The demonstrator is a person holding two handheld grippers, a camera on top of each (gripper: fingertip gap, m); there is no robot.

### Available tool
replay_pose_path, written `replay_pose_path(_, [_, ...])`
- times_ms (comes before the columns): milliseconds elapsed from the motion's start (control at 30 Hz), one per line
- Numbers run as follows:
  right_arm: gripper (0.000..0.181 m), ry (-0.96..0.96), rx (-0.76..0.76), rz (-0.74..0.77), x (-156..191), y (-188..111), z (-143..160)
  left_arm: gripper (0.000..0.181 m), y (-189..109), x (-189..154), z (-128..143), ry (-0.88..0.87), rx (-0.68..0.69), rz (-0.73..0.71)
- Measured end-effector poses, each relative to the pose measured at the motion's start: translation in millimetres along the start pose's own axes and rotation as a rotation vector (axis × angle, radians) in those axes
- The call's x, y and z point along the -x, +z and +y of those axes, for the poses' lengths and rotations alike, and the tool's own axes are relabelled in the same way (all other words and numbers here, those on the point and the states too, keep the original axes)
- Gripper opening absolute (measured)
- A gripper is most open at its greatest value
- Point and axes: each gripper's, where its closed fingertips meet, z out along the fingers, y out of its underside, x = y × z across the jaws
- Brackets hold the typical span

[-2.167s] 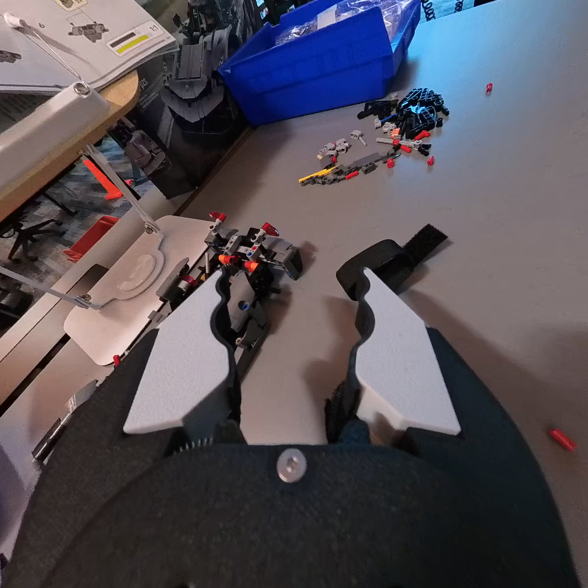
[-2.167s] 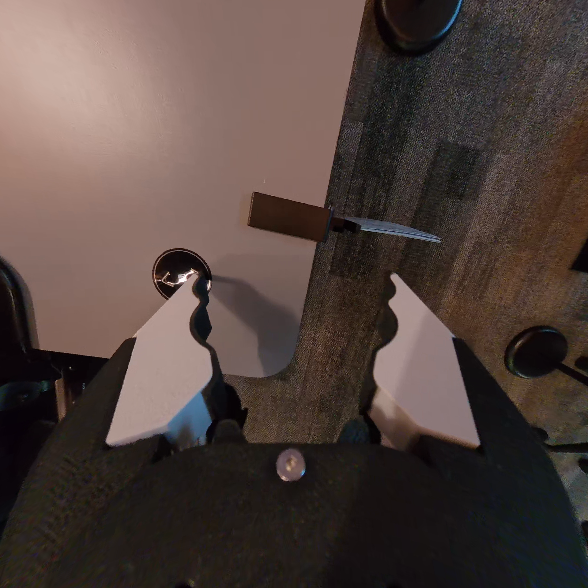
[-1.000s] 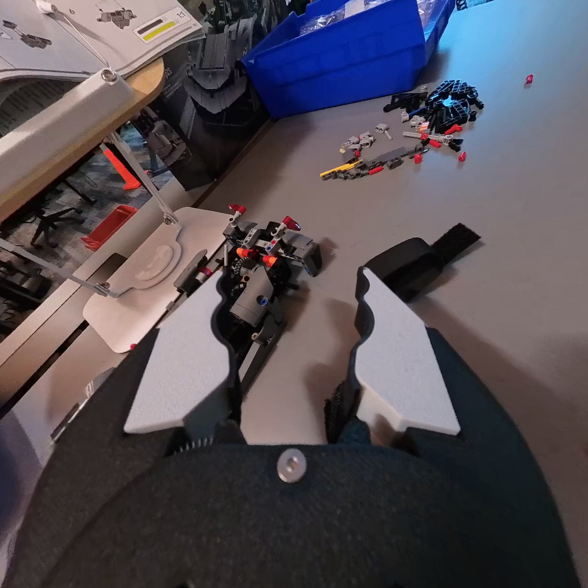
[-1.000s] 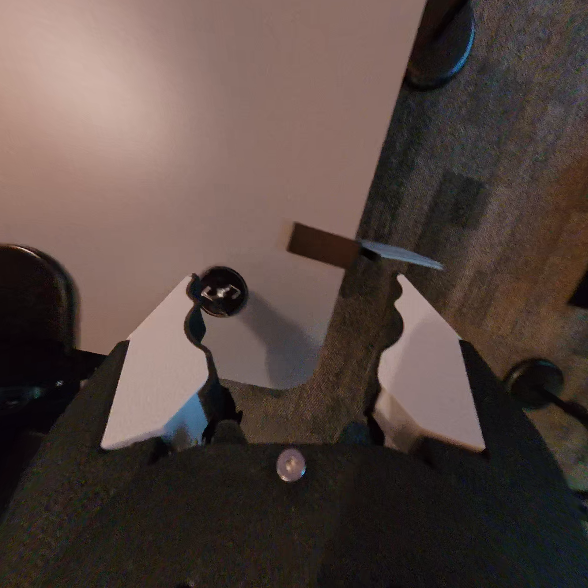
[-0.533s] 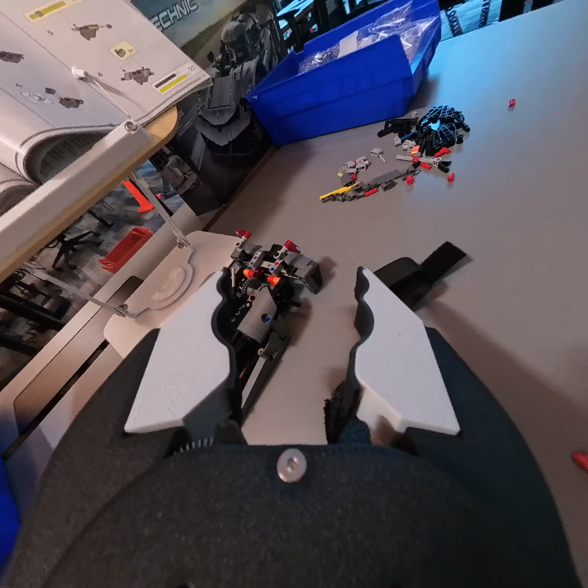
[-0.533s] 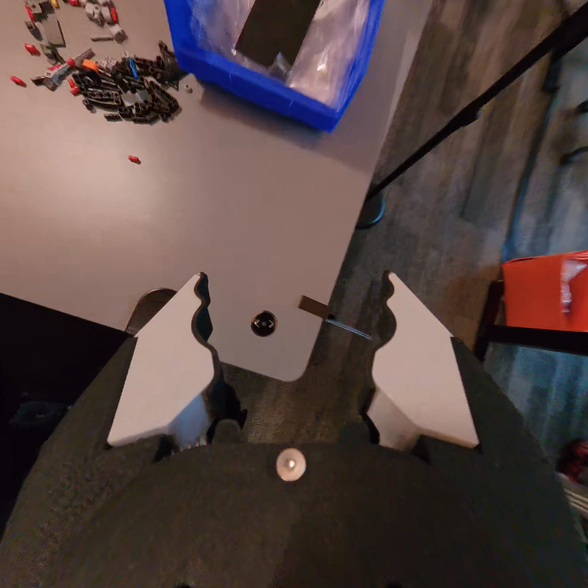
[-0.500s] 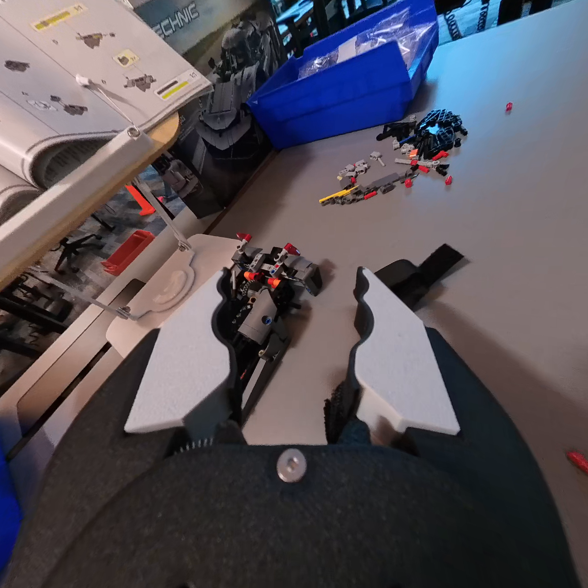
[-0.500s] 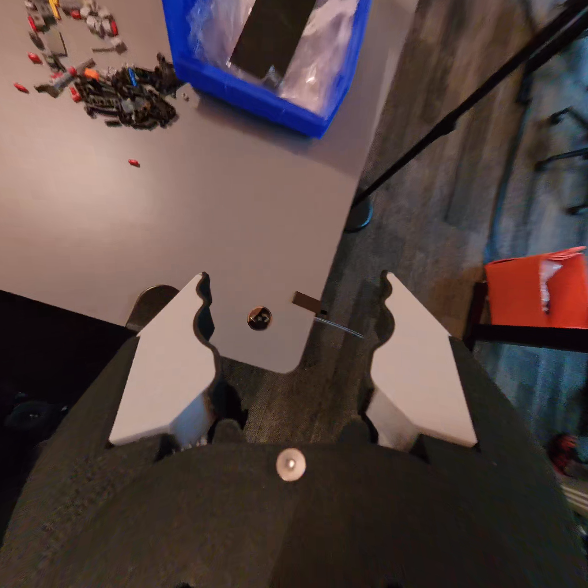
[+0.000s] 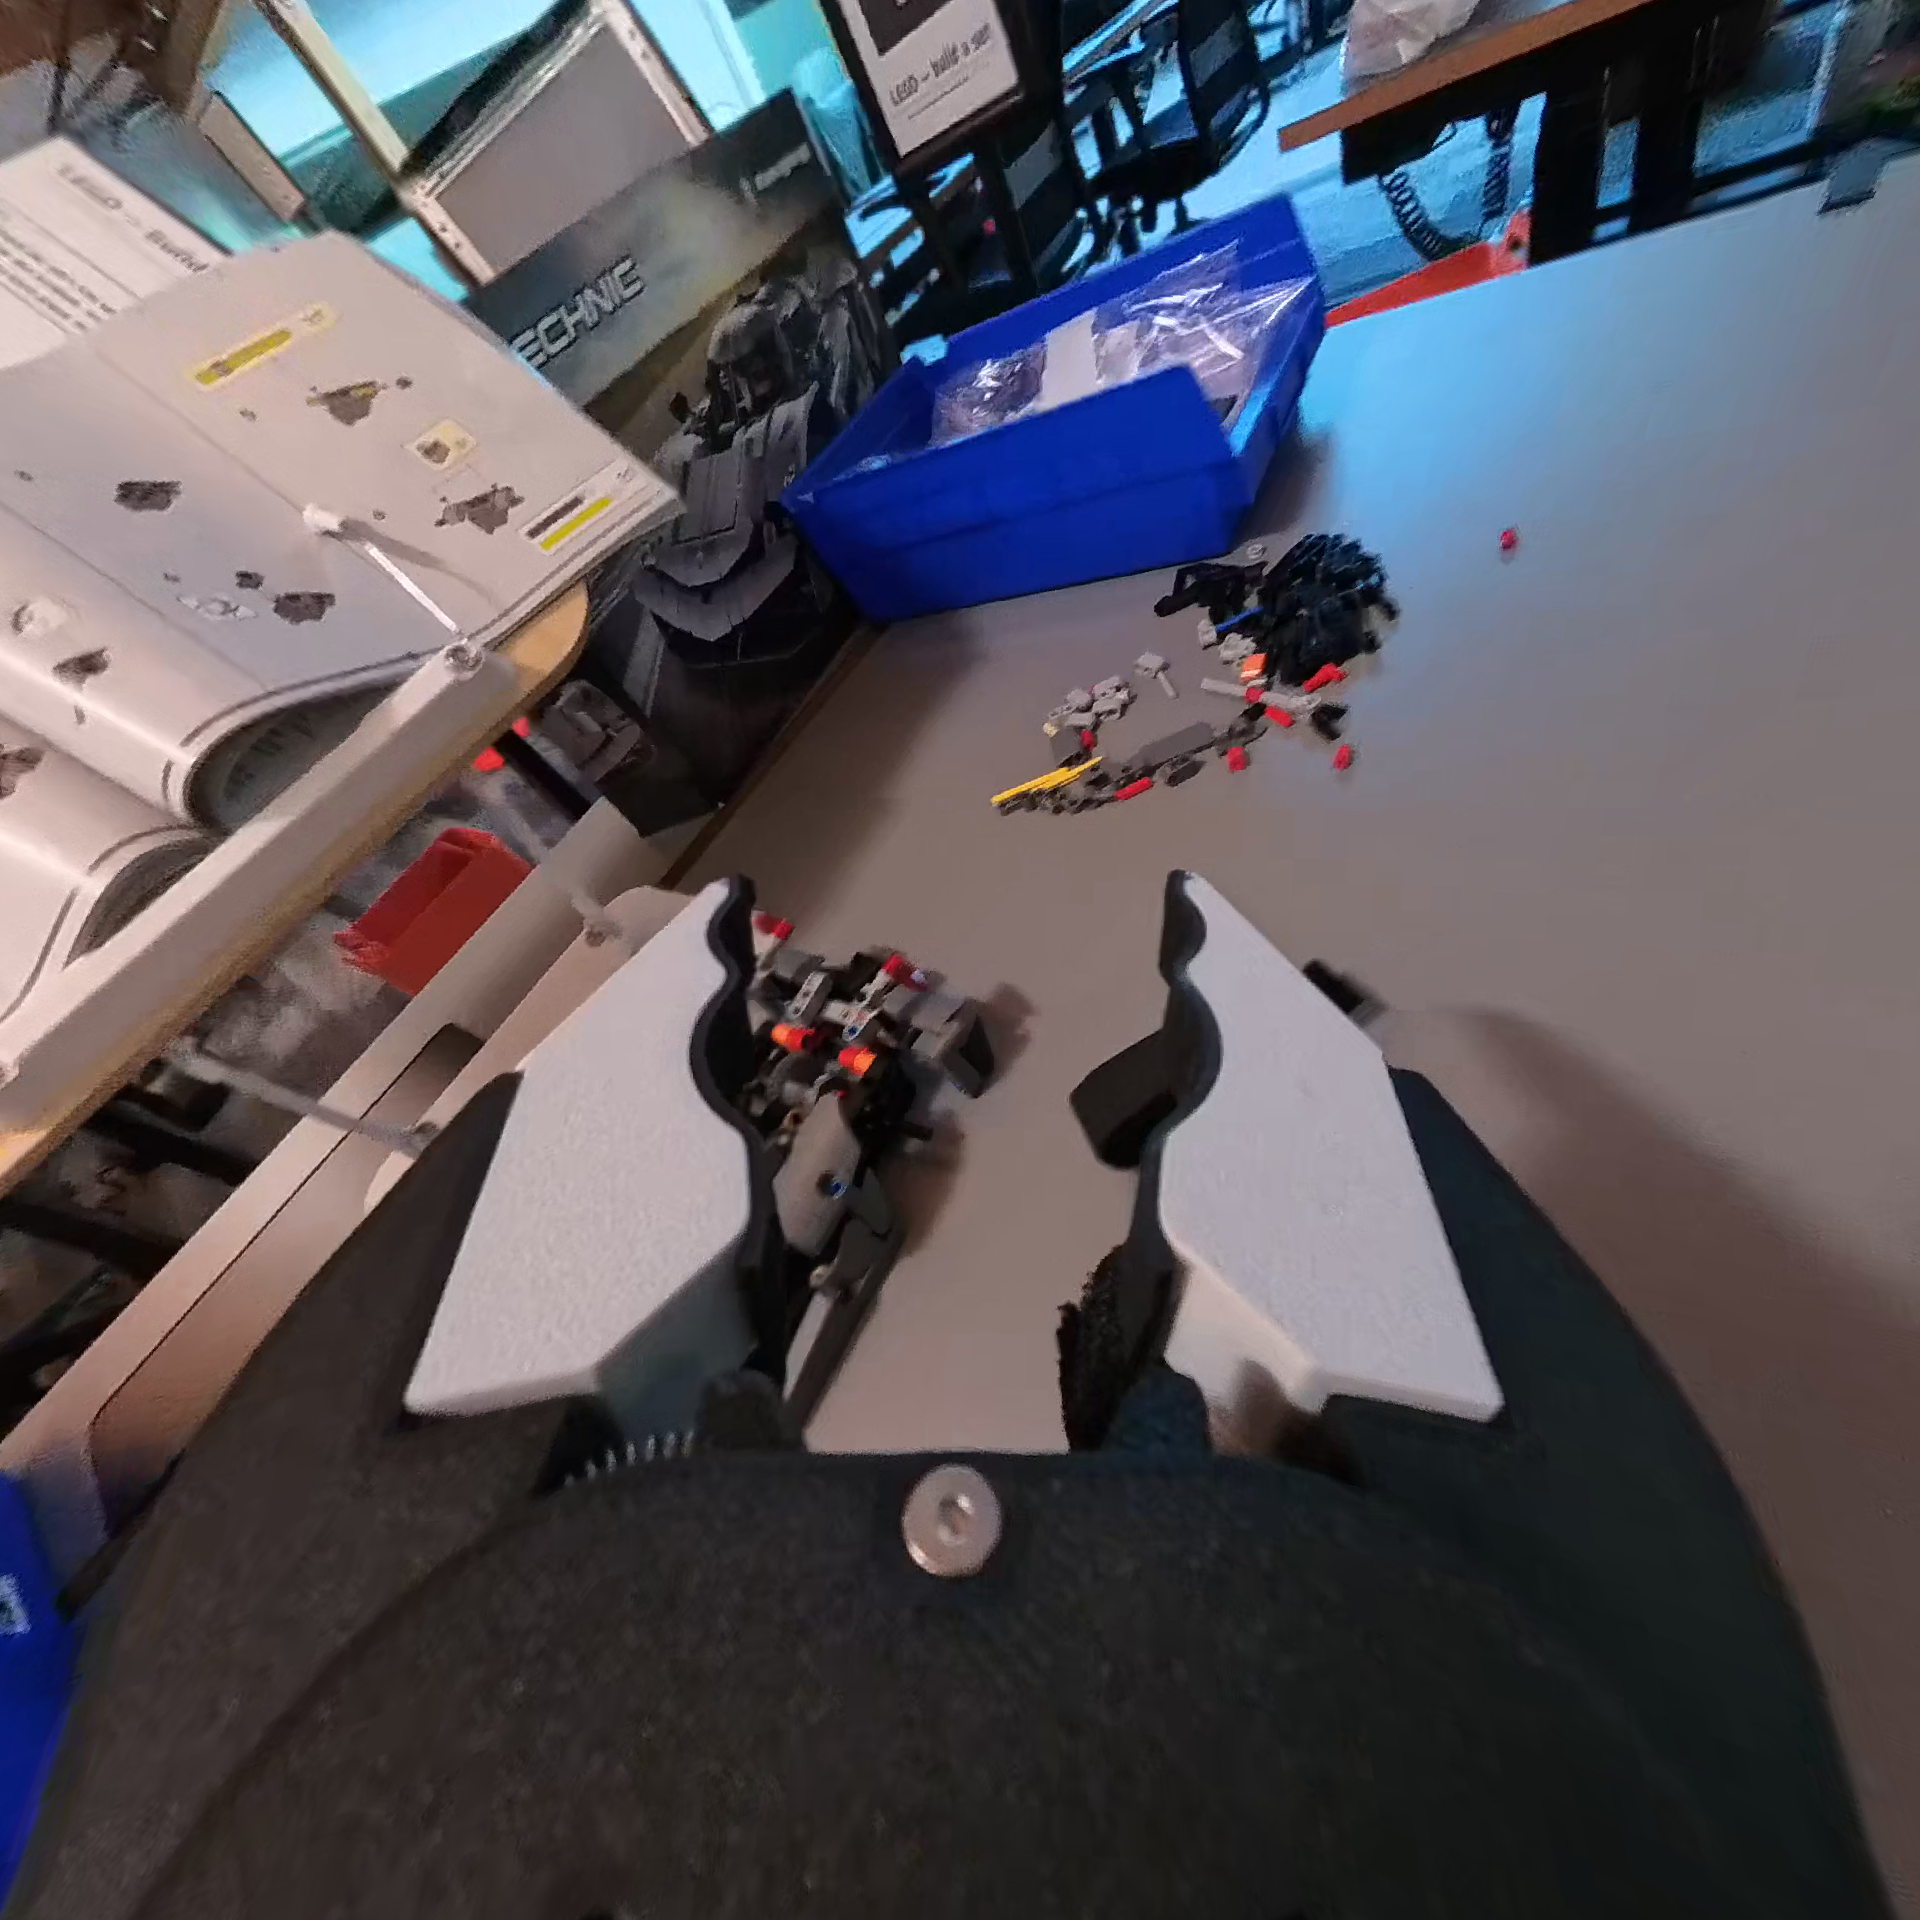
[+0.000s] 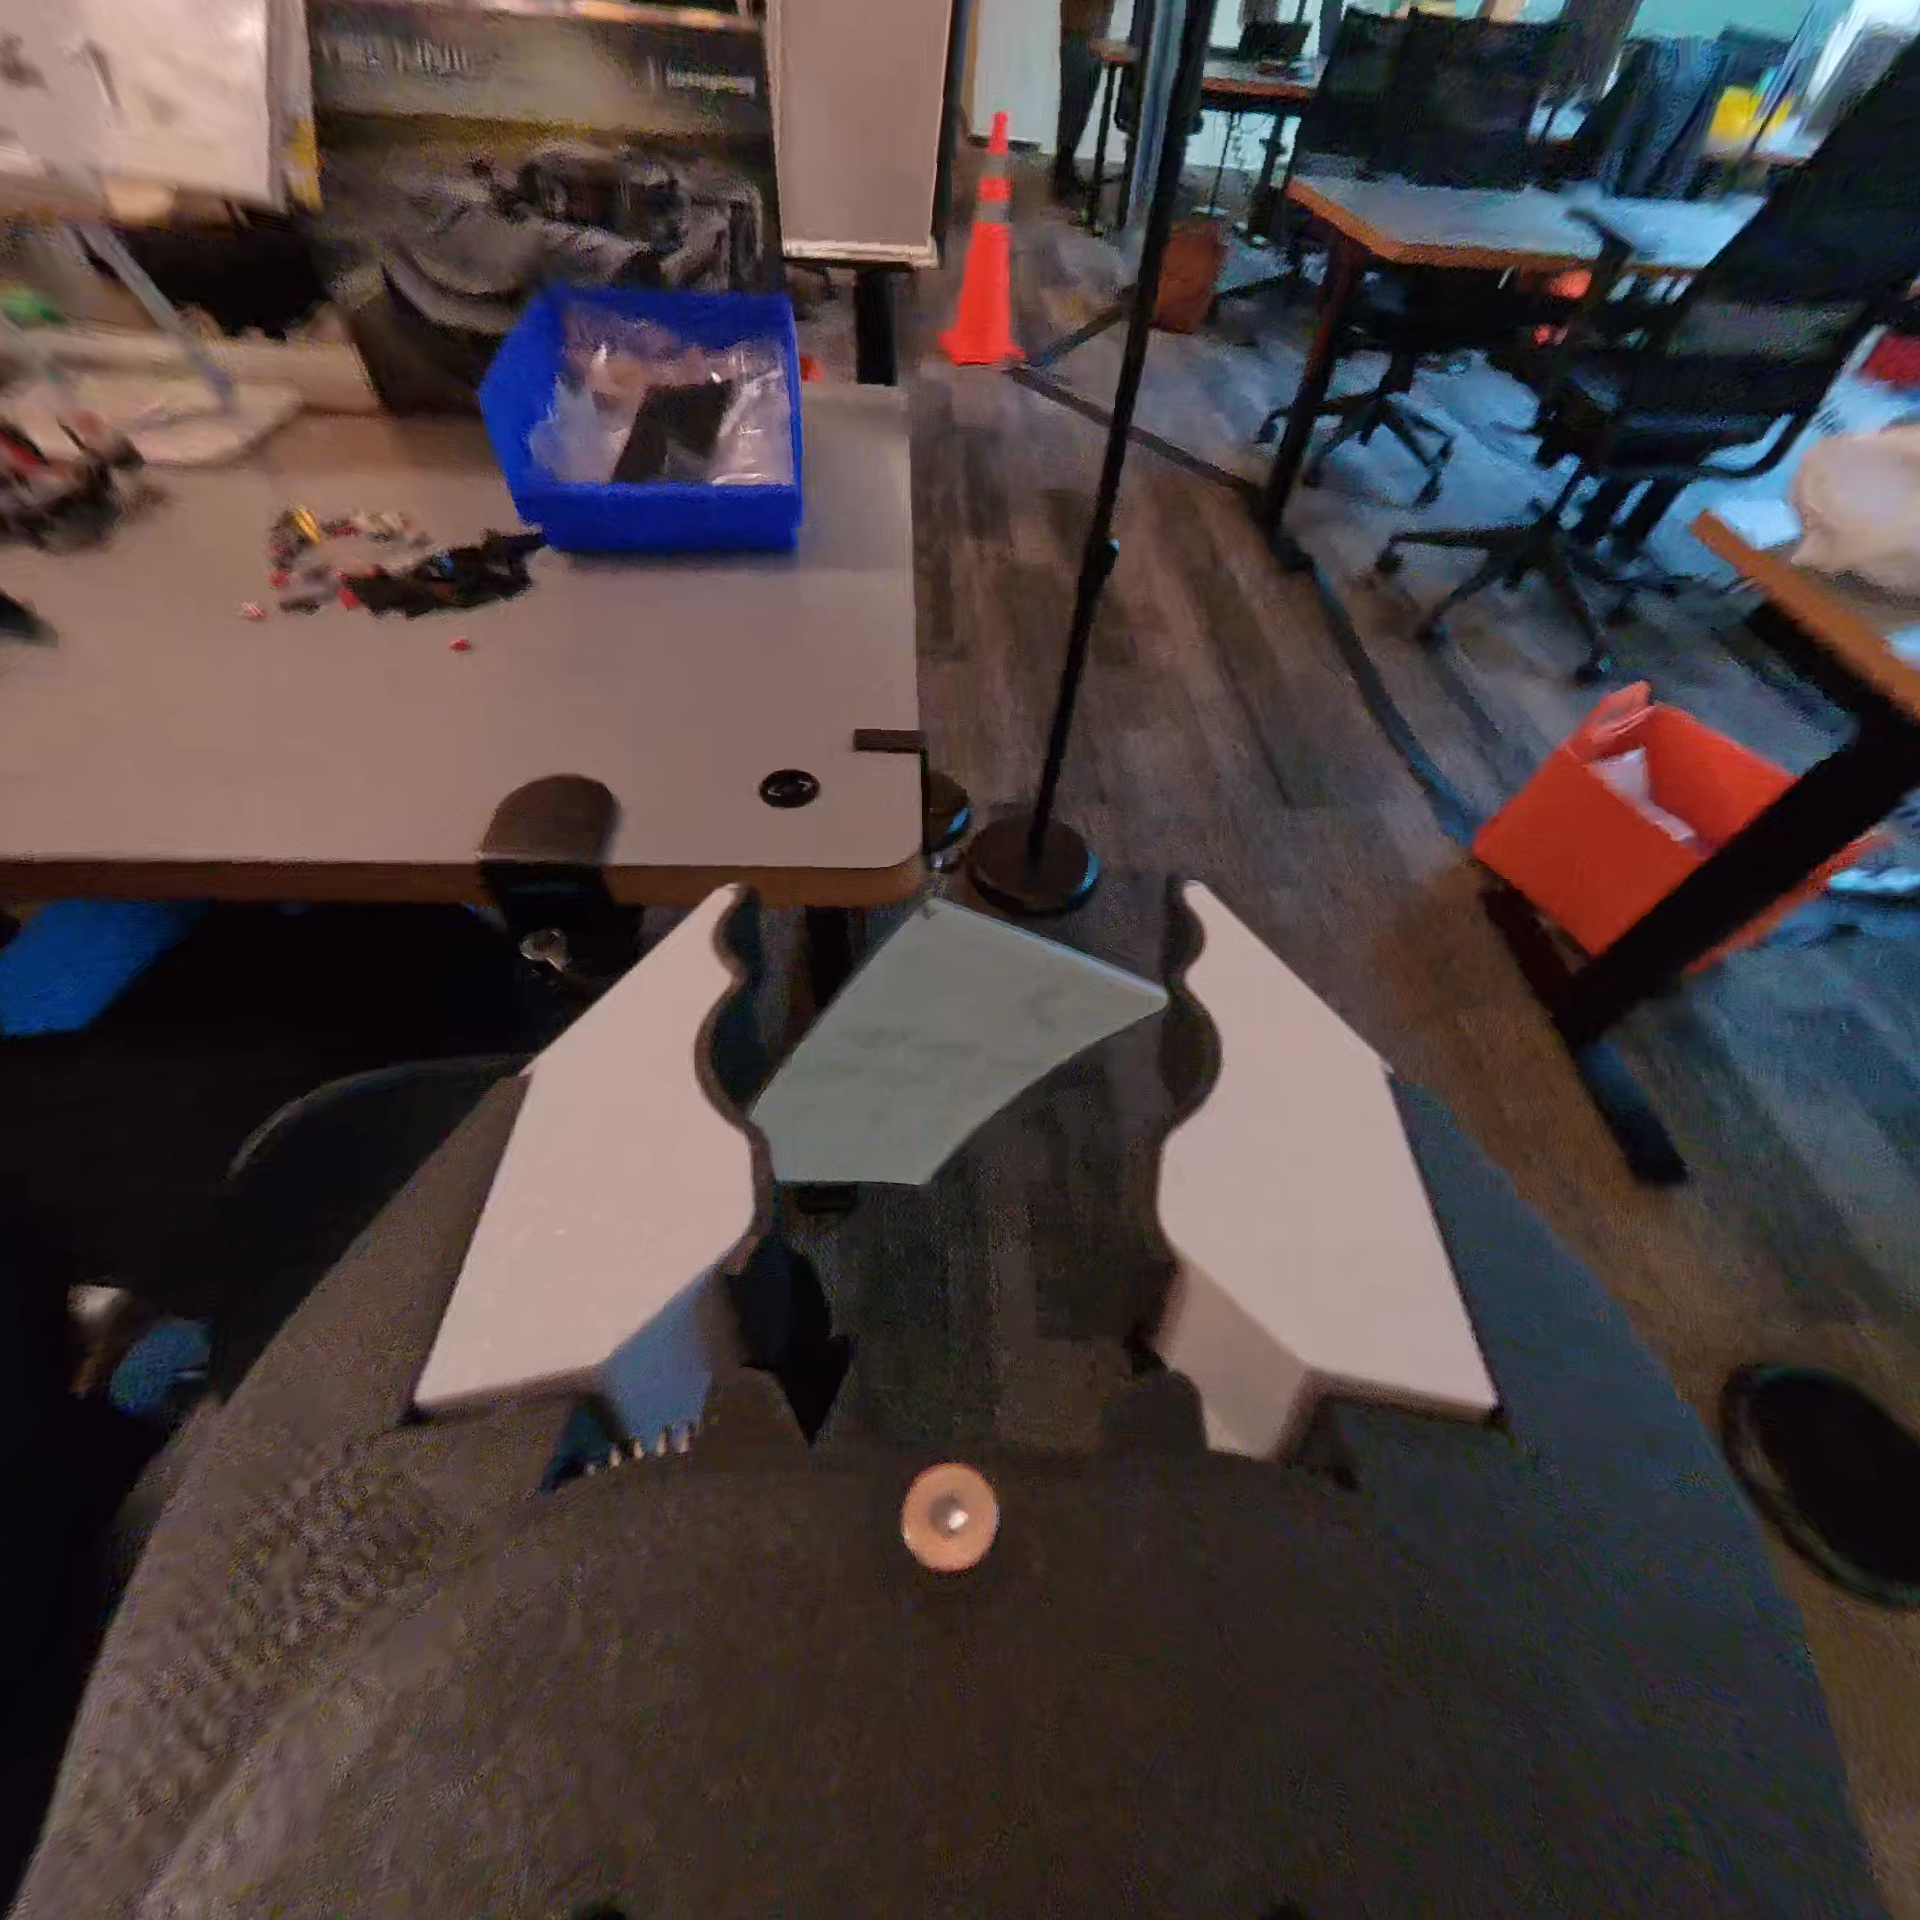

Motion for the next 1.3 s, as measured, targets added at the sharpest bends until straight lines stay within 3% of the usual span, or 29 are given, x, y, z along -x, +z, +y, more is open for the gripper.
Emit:
replay_pose_path(100, [0.085,-0.105,0.053,0.065,10,-1,12,0.081,5,-26,-18,-0.007,-0.018,0.036])
replay_pose_path(167, [0.081,-0.008,0.1,0.073,-12,-8,55,0.081,7,-44,-24,0.028,-0.009,0.039])
replay_pose_path(233, [0.067,0.224,0.104,0.002,-34,-16,129,0.08,7,-61,-30,0.053,-0.013,0.047])
replay_pose_path(300, [0.047,0.404,0.165,-0.083,-32,-12,226,0.079,7,-71,-32,0.063,-0.009,0.044])
replay_pose_path(333, [0.029,0.465,0.197,-0.136,-19,-5,274,0.079,7,-74,-31,0.058,-0.004,0.041])
replay_pose_path(433, [0.005,0.682,0.315,-0.314,46,32,410,0.079,12,-80,-25,0.007,0.021,0.037])
replay_pose_path(500, [0.009,0.878,0.342,-0.485,102,56,475,0.079,15,-83,-22,-0.012,0.042,0.027])
replay_pose_path(567, [0.019,1.029,0.315,-0.608,148,75,517,0.079,16,-85,-22,0.004,0.081,0.003])
replay_pose_path(633, [0.044,1.241,0.265,-0.724,187,96,537,0.078,14,-87,-31,0.006,0.091,-0.022])
replay_pose_path(767, [0.053,1.365,0.256,-1.019,281,114,549,0.077,11,-92,-64,0.011,0.072,-0.077])
replay_pose_path(900, [0.045,1.421,0.242,-1.199,336,111,547,0.076,8,-106,-94,0.049,0.062,-0.111])
replay_pose_path(1000, [0.044,1.452,0.234,-1.313,360,95,533,0.076,8,-121,-105,0.09,0.075,-0.118])
replay_pose_path(1133, [0.027,1.346,0.277,-1.176,365,102,550,0.076,9,-136,-108,0.108,0.074,-0.11])
replay_pose_path(1300, [0.013,1.384,0.321,-1.184,372,102,558,0.075,10,-138,-98,0.09,0.079,-0.103])
